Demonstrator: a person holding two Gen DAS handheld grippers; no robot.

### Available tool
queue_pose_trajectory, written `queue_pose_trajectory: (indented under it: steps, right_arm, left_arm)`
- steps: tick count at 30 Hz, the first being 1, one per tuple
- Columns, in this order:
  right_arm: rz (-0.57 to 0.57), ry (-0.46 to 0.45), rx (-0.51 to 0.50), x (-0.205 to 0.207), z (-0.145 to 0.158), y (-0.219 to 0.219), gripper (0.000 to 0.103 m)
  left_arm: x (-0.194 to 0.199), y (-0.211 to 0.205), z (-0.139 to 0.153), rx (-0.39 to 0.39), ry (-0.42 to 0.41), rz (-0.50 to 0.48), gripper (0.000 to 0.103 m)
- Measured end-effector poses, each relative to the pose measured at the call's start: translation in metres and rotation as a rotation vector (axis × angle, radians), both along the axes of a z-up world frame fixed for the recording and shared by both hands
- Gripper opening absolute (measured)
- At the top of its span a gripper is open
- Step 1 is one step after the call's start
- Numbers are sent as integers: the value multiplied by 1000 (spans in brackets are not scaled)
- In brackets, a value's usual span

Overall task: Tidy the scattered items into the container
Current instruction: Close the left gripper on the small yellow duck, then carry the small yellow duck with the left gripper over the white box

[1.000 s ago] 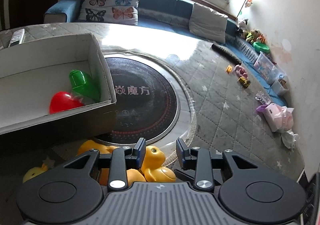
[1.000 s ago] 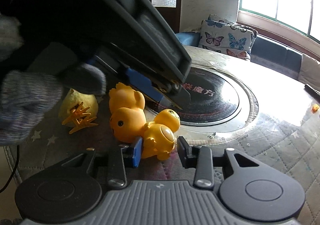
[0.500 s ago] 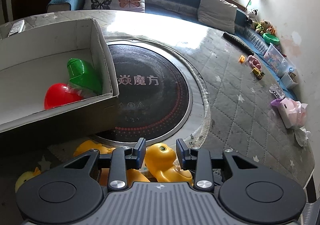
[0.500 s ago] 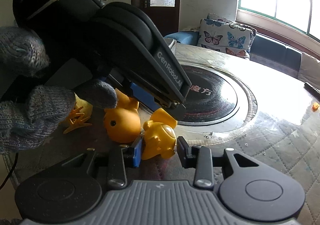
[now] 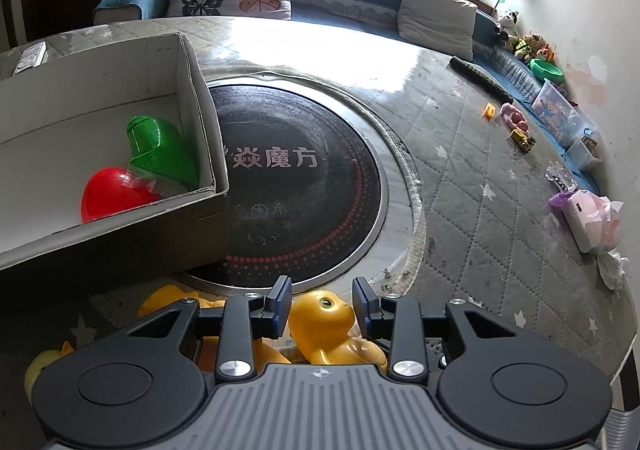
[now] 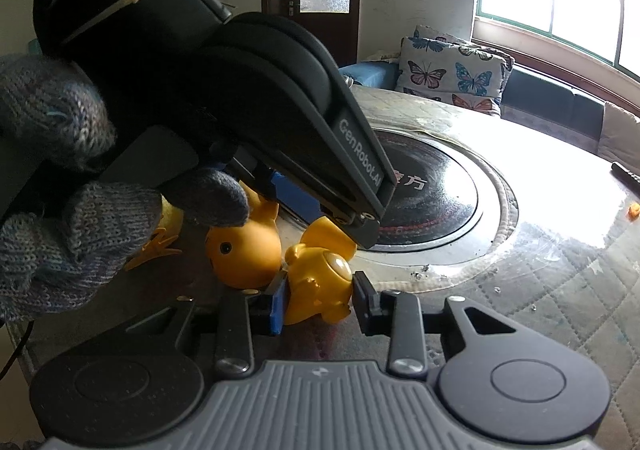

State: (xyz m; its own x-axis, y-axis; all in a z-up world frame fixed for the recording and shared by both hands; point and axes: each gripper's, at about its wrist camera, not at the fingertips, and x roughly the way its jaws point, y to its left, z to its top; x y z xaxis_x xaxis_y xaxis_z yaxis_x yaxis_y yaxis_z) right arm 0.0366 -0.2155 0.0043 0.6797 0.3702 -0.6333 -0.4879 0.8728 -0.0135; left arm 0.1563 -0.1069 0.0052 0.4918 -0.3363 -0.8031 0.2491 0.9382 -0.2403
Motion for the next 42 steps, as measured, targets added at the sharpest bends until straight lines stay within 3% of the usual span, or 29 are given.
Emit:
queue_pose_trajectory:
  steps: [12, 21, 28, 35, 42]
  right_arm:
    - [-3, -29, -9, -11, 10, 2, 33]
    - [56, -151, -23, -8, 52, 21, 33]
    - [144, -207, -22, 18, 78, 60, 33]
    - [226, -198, -23, 52, 81, 104, 33]
    - [285, -114, -29, 82, 63, 140, 33]
  left_arm:
    - [-11, 2, 10, -23, -40, -4, 35]
    - [-16, 27, 59, -58, -178, 60, 35]
    - [1, 64, 86, -55, -250, 150, 35]
    - [29, 107, 87, -49, -245, 230, 35]
    - [54, 143, 64, -50, -185, 289, 35]
